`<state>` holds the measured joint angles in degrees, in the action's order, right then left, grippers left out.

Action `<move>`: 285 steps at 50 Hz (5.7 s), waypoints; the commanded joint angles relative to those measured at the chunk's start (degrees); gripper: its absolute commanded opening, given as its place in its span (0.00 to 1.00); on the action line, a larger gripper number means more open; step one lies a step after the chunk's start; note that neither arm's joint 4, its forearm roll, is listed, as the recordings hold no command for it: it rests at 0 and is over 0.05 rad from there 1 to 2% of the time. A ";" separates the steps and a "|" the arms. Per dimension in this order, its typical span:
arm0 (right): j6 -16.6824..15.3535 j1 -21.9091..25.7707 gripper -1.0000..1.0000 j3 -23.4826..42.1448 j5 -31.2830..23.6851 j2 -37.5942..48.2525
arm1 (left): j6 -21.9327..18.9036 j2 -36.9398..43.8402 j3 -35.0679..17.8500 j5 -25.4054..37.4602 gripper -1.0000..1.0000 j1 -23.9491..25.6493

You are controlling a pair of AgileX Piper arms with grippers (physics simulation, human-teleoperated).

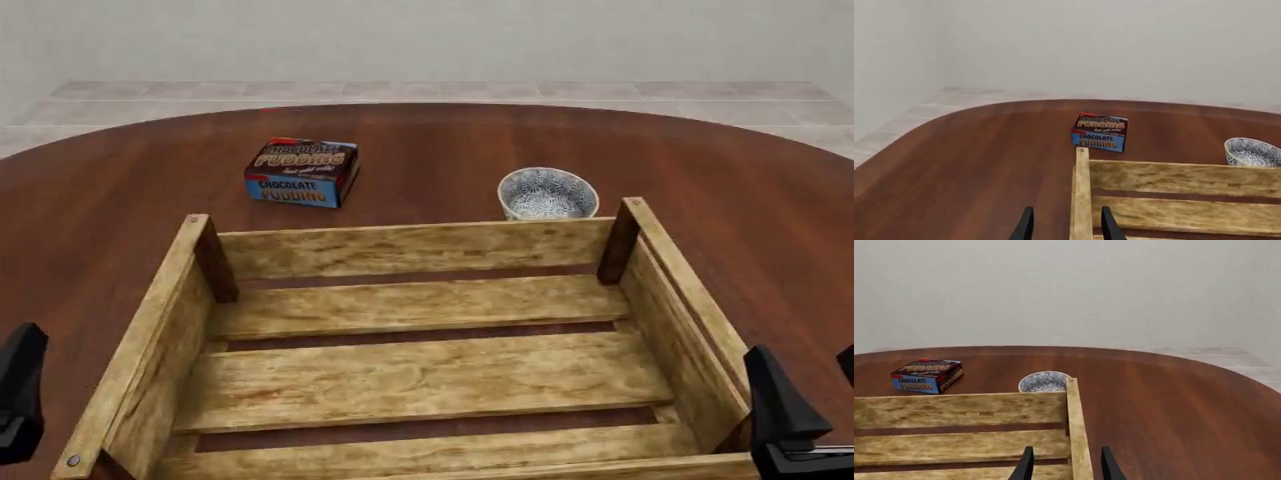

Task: Pick up the salad dressing and put it in the tray.

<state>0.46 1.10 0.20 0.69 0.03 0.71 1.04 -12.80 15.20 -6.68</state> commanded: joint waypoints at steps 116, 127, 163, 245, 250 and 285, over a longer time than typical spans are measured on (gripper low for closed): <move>0.25 0.13 1.00 -0.11 -0.90 0.17 | -11.27 6.34 -8.51 18.94 1.00 -30.63; 0.09 0.19 1.00 -0.06 -0.95 0.14 | -11.29 7.49 -5.56 17.04 1.00 -31.53; 0.17 -0.12 1.00 0.07 -1.06 0.06 | -13.53 11.53 1.60 8.74 1.00 -35.29; 0.73 -1.38 1.00 0.01 -1.21 0.04 | -11.74 29.49 11.98 -7.75 0.00 -35.93; 0.76 -1.44 1.00 -0.01 -1.21 0.02 | -12.57 29.22 11.50 -7.44 0.00 -36.03; 0.79 -1.60 1.00 0.17 -1.18 -0.01 | -11.65 26.06 4.30 -4.55 0.00 -36.70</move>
<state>1.26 -0.43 0.33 -0.50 0.04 -10.46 27.74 -5.74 10.20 -43.41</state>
